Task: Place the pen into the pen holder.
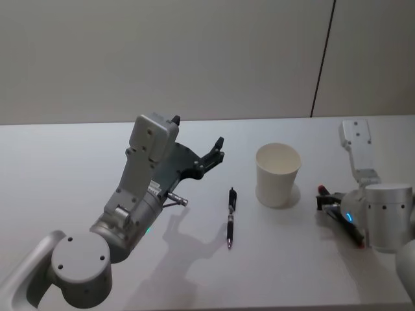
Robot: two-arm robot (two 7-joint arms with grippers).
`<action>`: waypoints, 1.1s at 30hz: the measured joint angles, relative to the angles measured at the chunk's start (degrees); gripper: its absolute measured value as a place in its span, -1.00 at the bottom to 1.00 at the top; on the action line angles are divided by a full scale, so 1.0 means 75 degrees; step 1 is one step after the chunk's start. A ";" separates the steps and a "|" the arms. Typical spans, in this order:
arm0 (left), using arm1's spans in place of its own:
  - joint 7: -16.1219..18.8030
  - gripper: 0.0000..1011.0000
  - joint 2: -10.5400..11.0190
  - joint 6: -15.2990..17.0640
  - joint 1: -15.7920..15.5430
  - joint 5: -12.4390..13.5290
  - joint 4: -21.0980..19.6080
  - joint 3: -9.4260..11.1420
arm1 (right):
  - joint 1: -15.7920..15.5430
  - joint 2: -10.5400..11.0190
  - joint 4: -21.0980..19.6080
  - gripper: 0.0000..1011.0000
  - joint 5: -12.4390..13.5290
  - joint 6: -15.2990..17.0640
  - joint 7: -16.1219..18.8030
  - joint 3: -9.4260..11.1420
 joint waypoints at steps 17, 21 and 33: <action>0.0000 0.98 0.0000 0.0000 0.0000 0.0000 0.0000 0.0000 | 0.0117 -0.0075 0.0201 -0.64 -0.0180 0.0018 -0.0051 0.0037; 0.0000 0.98 0.0000 0.0000 0.0000 0.0000 0.0000 0.0000 | 0.0076 -0.0067 0.0095 -0.64 -0.0235 -0.0123 0.0019 0.0040; 0.0000 0.98 0.0000 0.0000 0.0000 0.0000 0.0000 0.0000 | -0.0167 0.0025 -0.0503 -0.64 -0.0380 -0.0866 0.0368 0.0062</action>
